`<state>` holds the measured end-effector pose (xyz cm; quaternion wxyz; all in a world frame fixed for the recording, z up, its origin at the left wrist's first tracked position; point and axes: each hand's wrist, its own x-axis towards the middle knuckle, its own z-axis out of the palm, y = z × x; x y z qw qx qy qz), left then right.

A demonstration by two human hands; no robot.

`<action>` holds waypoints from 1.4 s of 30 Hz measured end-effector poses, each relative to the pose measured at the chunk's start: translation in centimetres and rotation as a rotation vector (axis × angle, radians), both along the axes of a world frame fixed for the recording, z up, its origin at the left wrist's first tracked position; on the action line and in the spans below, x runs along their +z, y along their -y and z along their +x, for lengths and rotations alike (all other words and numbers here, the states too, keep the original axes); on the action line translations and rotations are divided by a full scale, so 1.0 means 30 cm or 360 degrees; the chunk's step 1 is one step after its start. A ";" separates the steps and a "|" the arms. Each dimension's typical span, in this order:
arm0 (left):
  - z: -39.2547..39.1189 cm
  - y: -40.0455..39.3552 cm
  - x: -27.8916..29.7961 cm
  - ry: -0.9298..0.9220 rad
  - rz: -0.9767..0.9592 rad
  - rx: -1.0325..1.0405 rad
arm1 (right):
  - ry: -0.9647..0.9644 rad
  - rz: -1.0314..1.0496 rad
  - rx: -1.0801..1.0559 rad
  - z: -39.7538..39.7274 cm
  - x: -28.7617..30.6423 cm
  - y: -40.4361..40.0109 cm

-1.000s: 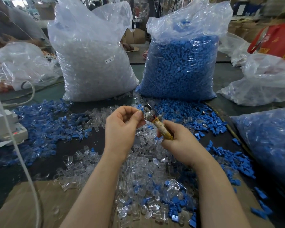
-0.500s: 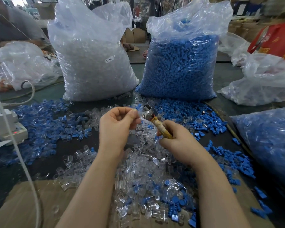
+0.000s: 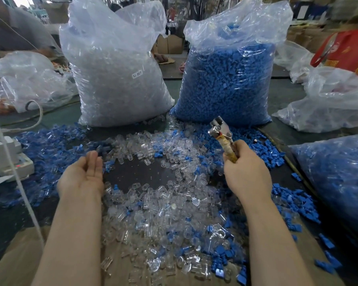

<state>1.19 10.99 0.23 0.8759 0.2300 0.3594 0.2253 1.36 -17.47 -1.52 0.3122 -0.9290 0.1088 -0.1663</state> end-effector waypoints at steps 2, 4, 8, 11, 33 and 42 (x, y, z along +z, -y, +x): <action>-0.002 -0.010 0.000 0.0028 -0.0040 0.0048 | -0.0023 0.0005 -0.0085 -0.002 -0.004 0.007; -0.005 -0.015 0.001 0.0037 -0.0076 0.0079 | -0.0029 0.0046 -0.0164 -0.006 -0.008 0.017; -0.009 0.000 0.008 0.0026 -0.0085 0.0139 | -0.0100 0.0038 -0.0317 -0.004 -0.014 0.037; -0.008 0.026 0.018 -0.0053 0.0088 0.0115 | -0.0180 0.0004 -0.0337 -0.005 -0.016 0.044; 0.016 0.281 -0.095 -0.0532 0.3424 -0.1405 | -0.0545 -0.0389 -0.0123 -0.012 -0.005 -0.008; 0.013 0.261 -0.079 -0.0688 0.3044 -0.1275 | -0.0355 -0.0321 -0.0058 -0.009 -0.015 -0.008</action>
